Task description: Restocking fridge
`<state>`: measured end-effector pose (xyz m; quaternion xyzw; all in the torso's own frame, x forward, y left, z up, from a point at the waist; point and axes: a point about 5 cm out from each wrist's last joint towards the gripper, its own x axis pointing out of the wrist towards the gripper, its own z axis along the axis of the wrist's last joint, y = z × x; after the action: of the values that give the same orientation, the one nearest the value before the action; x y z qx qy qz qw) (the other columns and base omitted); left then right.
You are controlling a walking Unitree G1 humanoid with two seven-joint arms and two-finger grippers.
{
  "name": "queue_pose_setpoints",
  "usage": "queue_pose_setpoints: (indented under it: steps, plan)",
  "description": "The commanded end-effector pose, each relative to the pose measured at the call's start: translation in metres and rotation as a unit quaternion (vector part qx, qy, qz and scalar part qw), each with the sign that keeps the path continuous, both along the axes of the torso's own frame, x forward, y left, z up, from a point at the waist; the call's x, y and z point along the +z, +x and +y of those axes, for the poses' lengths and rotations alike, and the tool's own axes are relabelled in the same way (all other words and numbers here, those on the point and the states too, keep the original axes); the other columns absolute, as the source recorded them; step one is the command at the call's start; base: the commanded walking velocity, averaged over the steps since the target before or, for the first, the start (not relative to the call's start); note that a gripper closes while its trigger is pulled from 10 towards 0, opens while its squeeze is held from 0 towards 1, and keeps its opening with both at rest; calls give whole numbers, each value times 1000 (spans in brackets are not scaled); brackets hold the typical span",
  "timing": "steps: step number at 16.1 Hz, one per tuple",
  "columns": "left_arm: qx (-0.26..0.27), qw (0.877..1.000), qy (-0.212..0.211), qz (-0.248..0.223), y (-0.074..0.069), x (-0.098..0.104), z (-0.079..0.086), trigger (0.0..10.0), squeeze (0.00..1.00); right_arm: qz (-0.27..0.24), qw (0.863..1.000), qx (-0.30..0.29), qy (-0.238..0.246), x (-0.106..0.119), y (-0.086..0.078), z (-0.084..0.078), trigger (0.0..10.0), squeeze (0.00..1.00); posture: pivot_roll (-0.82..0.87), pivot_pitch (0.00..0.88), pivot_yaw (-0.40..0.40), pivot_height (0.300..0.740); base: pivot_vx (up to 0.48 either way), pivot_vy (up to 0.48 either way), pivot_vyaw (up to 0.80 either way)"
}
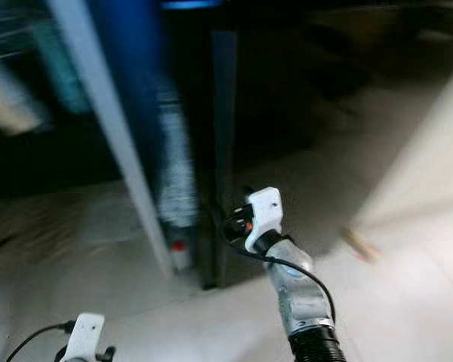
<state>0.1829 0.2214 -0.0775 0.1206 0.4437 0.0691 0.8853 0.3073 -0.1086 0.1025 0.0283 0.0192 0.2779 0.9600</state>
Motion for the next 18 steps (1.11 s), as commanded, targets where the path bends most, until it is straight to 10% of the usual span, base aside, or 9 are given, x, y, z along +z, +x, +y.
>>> queue_pose_setpoints:
  steps: [1, 18]
  plan:
    - [-3, 1000, 6, 19, -7, -4, 0, 10000, 0, -5, 1000, 1, 3, 4, -1, 2, 10000, 0, -256, 57, -12, 740, 0, 0, 800]
    - [7, 1000, 0, 16, -5, -3, -1, 10000, 0, -15, 987, -159, 18, 22, 41, -10, 10000, 0, -249, 87, -21, 740, 0, 0, 36]
